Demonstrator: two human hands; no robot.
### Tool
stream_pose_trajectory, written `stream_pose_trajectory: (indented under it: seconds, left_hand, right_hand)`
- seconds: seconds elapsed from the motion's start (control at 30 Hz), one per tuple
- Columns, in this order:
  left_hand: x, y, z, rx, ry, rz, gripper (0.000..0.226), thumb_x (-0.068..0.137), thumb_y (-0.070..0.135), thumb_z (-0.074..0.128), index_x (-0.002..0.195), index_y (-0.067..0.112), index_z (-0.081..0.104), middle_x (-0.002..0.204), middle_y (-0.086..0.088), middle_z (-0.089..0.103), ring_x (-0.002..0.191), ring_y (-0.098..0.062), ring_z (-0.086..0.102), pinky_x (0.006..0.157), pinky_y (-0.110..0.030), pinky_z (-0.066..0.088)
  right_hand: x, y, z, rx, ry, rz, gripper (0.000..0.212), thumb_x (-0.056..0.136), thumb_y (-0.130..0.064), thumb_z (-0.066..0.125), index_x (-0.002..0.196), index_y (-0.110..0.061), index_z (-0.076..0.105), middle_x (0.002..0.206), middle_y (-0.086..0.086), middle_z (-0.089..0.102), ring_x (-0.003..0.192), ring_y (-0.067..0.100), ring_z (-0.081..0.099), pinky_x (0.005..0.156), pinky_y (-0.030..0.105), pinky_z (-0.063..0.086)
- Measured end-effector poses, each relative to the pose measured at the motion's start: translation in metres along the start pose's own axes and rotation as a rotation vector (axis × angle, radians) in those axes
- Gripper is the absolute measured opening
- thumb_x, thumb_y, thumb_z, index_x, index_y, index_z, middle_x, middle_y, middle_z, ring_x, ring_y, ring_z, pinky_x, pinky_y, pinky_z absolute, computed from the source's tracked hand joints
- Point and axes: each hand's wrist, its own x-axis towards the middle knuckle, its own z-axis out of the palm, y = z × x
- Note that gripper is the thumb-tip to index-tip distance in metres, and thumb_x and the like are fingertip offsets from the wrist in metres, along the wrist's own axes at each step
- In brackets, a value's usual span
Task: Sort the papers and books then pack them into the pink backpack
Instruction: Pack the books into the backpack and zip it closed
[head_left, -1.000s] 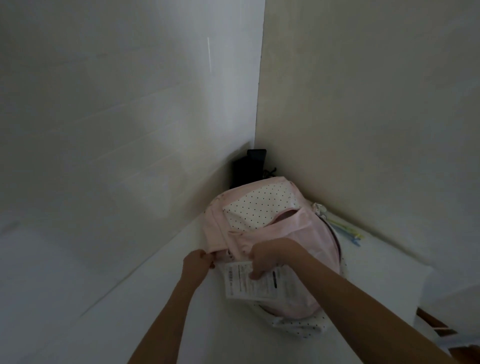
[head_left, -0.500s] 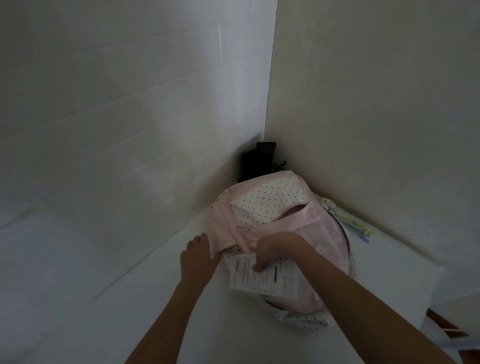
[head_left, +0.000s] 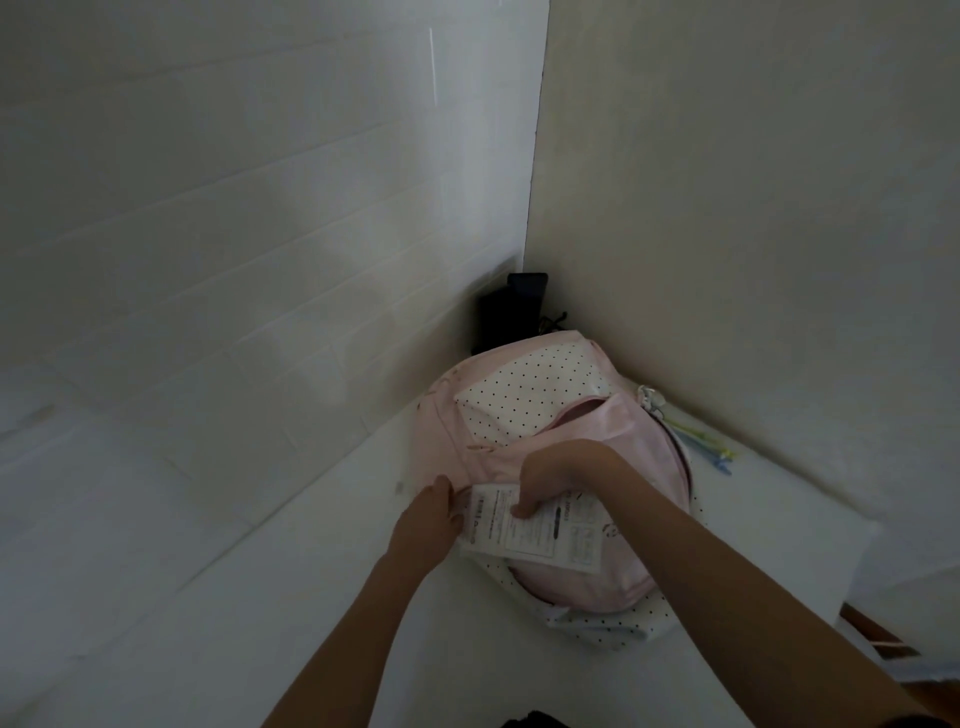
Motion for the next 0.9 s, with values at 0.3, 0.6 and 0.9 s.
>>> stream_pose_trajectory:
  seconds: [0.3, 0.6, 0.9]
  left_hand:
    - [-0.016, -0.018, 0.014, -0.141, 0.123, 0.082, 0.021, 0.077, 0.004, 0.064, 0.092, 0.006, 0.048, 0.098, -0.001, 0.042, 0.072, -0.018, 0.048, 0.064, -0.025, 0.042]
    - [-0.015, -0.021, -0.016, -0.471, -0.451, -0.128, 0.016, 0.078, 0.006, 0.068, 0.078, 0.021, 0.072, 0.073, 0.003, 0.069, 0.052, -0.004, 0.058, 0.044, -0.016, 0.038]
    - [-0.001, -0.032, -0.027, -0.11, 0.026, -0.104, 0.018, 0.079, 0.017, 0.067, 0.087, 0.016, 0.051, 0.096, -0.003, 0.054, 0.086, -0.017, 0.052, 0.073, -0.023, 0.038]
  right_hand:
    - [0.002, 0.004, -0.005, 0.09, -0.019, -0.007, 0.021, 0.091, -0.035, 0.059, 0.079, -0.018, 0.06, 0.08, -0.004, 0.066, 0.065, 0.011, 0.064, 0.065, 0.025, 0.051]
    - [-0.002, 0.004, -0.01, 0.119, -0.067, -0.019, 0.019, 0.091, -0.036, 0.059, 0.084, -0.019, 0.063, 0.086, -0.001, 0.07, 0.067, 0.013, 0.066, 0.071, 0.027, 0.055]
    - [0.019, -0.016, 0.013, 0.051, 0.0, -0.011, 0.039, 0.089, -0.033, 0.061, 0.118, -0.007, 0.06, 0.113, 0.007, 0.068, 0.096, 0.021, 0.068, 0.079, 0.029, 0.052]
